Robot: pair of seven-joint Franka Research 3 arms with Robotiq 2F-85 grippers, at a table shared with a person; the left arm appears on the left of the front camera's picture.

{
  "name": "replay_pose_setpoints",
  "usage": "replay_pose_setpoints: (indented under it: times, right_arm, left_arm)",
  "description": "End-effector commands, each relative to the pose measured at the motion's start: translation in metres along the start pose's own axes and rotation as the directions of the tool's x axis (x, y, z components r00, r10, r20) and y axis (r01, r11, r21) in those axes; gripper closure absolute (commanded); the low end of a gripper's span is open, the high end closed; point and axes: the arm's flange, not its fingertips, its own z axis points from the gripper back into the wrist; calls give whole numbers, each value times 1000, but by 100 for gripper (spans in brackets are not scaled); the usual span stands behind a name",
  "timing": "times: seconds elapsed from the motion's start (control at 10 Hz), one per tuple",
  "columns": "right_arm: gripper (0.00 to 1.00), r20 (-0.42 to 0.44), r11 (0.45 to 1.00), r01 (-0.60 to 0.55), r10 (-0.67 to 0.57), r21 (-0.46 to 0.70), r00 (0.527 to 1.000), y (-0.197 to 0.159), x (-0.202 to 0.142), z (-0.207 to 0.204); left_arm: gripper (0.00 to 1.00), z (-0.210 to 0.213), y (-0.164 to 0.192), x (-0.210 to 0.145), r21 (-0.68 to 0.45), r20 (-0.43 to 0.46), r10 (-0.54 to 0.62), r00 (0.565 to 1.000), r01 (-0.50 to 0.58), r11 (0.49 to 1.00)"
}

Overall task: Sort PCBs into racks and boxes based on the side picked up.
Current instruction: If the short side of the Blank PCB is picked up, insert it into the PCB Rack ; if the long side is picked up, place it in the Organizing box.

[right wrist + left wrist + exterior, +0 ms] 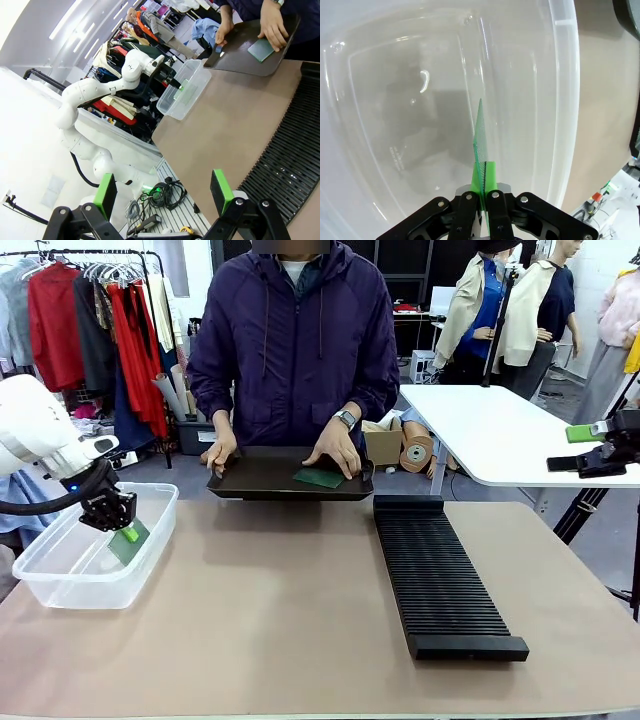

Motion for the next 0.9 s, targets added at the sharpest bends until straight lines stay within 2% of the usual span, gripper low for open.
replay_pose_setpoints:
  times: [0.0,0.4,0.5,0.8]
  right_arm:
    - [0,13,1000,3,-3,4,1000,2,3,0]
    - [0,13,1000,3,-3,4,1000,2,3,0]
    - [0,13,1000,3,-3,4,1000,2,3,0]
    - [0,13,1000,3,-3,4,1000,2,3,0]
  left_arm:
    - [84,-1,1,-2,-14,24,-18,1000,18,1000]
    - [5,2,0,1,59,22,-19,1000,18,998]
    - [0,7,-2,1,79,26,-26,999,24,997]
    - [0,35,-14,0,125,44,-53,998,47,991]
